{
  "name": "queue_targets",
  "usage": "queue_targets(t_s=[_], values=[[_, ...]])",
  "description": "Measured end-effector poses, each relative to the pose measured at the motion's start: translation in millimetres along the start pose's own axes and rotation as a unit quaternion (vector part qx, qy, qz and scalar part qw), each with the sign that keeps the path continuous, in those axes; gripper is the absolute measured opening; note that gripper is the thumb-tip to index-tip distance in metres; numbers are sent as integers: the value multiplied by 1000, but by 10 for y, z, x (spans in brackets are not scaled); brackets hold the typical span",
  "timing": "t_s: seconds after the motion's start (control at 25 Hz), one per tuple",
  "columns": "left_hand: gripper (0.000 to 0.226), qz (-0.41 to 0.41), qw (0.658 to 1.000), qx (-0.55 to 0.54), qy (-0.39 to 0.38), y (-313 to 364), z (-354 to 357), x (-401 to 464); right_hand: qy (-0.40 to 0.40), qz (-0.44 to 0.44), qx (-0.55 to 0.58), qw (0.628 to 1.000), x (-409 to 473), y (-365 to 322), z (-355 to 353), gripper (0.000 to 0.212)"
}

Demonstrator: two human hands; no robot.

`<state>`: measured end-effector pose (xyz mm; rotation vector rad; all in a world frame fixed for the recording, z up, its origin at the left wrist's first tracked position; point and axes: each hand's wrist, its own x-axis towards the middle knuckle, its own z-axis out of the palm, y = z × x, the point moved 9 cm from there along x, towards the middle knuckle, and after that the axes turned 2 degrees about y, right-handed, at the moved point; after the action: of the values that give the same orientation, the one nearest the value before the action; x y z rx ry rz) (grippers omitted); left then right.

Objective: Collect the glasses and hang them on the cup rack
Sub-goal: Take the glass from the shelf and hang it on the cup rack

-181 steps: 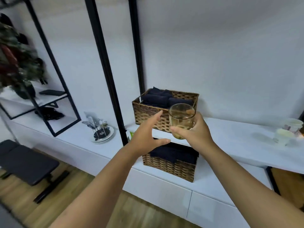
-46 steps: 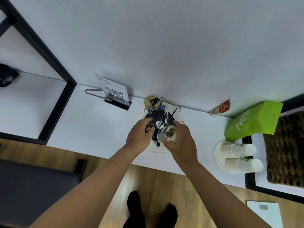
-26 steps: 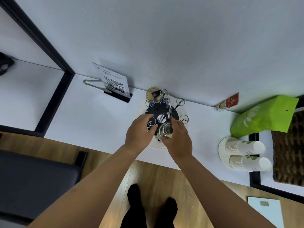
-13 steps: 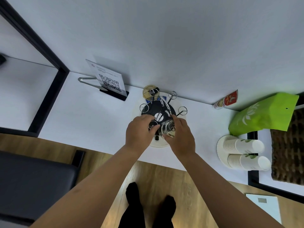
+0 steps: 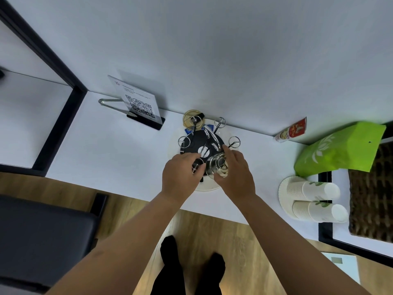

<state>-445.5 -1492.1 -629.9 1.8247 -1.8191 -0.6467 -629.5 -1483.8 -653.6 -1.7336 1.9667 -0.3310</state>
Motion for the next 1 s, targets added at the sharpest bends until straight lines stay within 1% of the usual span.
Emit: queue_targets(t_s=[0.24, 0.52, 0.72, 0.84, 1.0], values=[[41, -19, 1000, -10, -12, -21, 44, -51, -2, 5, 4, 1000, 6, 21, 6, 97], [44, -30, 998, -37, -34, 9, 104, -97, 27, 13, 31, 999, 16, 55, -93, 87], [57, -35, 995, -56, -81, 1, 244, -129, 38, 15, 32, 999, 14, 69, -168, 85], [59, -27, 993, -48, -106, 11, 287, -143, 46, 30, 45, 997, -31, 87, -180, 83], [63, -29, 991, -57, -120, 16, 268, -119, 52, 40, 55, 996, -100, 90, -203, 86]])
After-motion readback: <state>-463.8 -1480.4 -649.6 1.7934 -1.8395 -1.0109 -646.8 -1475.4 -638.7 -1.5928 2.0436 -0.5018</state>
